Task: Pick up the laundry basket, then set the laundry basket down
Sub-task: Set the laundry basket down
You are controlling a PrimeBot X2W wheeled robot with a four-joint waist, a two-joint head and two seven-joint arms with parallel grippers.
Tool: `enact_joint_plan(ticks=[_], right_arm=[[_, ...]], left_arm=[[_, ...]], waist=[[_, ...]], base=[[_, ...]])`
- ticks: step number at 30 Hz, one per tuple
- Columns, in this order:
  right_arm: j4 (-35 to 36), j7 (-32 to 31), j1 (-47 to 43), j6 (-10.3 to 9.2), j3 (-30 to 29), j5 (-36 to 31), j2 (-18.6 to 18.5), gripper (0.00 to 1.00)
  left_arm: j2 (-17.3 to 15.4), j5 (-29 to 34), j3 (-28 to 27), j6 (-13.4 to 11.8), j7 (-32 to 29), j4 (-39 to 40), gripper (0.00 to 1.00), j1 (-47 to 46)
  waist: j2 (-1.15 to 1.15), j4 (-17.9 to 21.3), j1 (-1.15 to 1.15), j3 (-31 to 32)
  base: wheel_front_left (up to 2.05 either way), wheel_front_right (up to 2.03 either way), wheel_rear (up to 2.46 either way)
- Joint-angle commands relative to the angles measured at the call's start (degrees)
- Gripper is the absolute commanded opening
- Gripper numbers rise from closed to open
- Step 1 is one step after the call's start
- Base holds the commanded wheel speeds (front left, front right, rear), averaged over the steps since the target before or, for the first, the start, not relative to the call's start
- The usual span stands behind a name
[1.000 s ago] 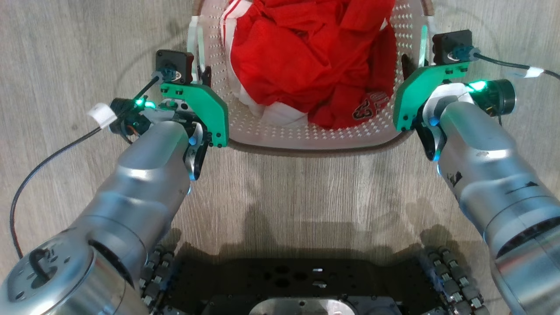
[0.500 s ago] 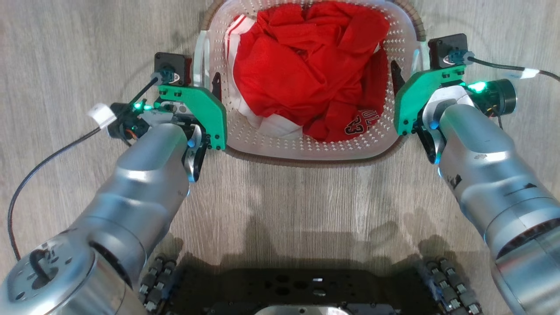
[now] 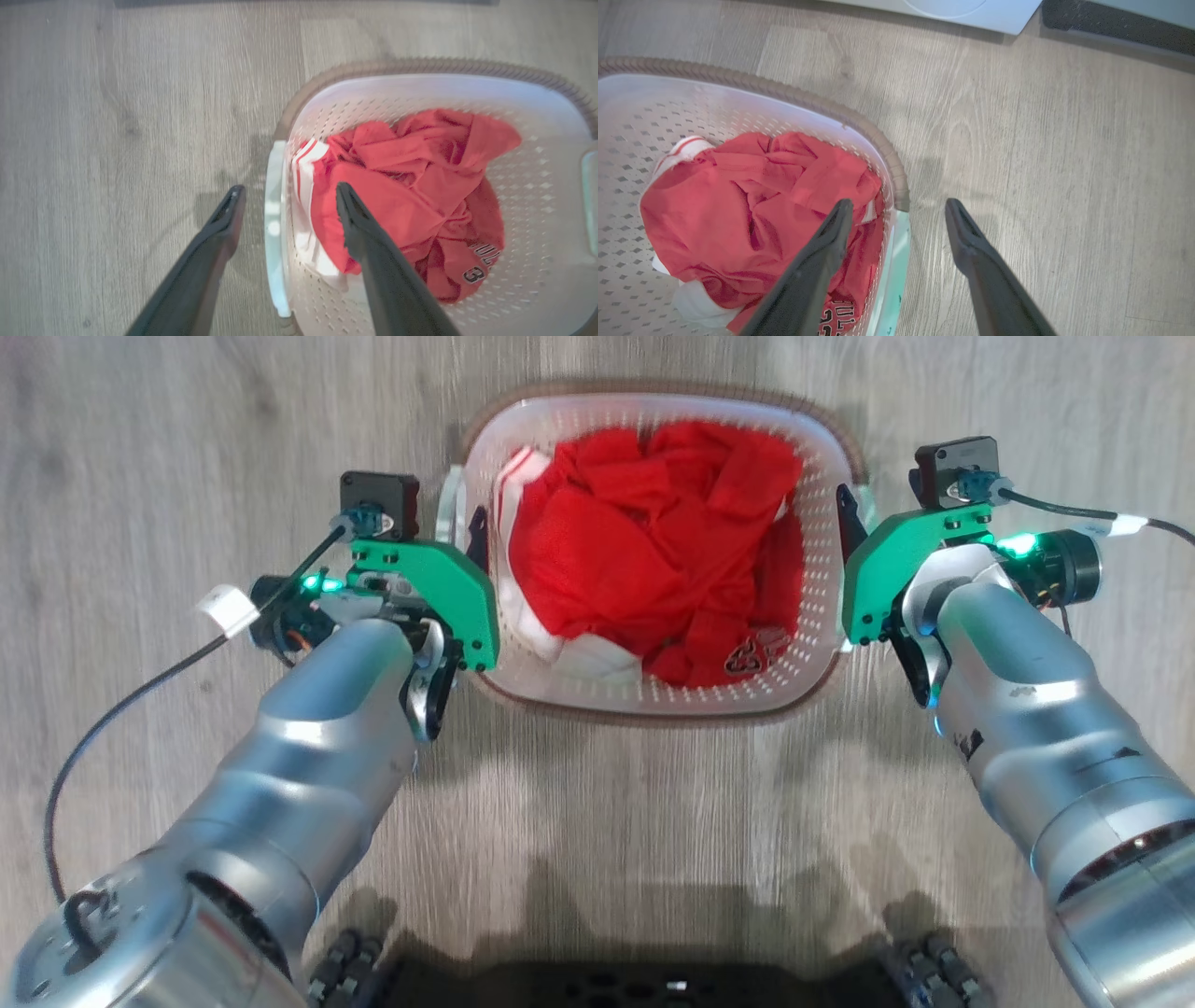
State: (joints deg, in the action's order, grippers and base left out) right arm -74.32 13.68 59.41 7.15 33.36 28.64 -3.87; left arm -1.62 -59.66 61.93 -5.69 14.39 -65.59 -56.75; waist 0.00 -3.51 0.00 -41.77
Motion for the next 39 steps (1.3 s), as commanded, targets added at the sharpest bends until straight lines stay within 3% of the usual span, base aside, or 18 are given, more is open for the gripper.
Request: enact_joint_plan(ticks=[1, 10, 23, 39], right_arm=[[0.9, 0.9, -3.5, 0.34, 0.2, -0.2, 1.0, 1.0], [9.3, 1.3, -8.1, 0.34, -3.4, -3.0, 1.0, 1.0], [34.3, 1.3, -25.6, 0.34, -16.4, -14.4, 1.0, 1.0], [55.6, 1.3, -43.5, 0.34, -18.7, -17.9, 1.0, 1.0]], left_arm=[[-2.0, 1.7, -2.8, -0.6, 0.6, 1.9, 1.0, 1.4], [-5.6, 15.7, -18.3, -2.3, 0.6, 15.0, 1.0, 11.7], [-5.2, 35.9, -37.0, -2.3, 0.6, 34.7, 1.0, 30.6], [-3.0, 47.5, -50.9, -2.6, 0.6, 55.7, 1.0, 51.4]], waist=[[0.0, 0.1, 0.0, 3.0], [0.0, 1.1, 0.0, 12.9], [0.0, 1.6, 0.0, 26.0], [0.0, 2.4, 0.0, 35.3]], base=[[0.0, 0.0, 0.0], [0.0, 0.0, 0.0], [0.0, 0.0, 0.0], [0.0, 0.0, 0.0]])
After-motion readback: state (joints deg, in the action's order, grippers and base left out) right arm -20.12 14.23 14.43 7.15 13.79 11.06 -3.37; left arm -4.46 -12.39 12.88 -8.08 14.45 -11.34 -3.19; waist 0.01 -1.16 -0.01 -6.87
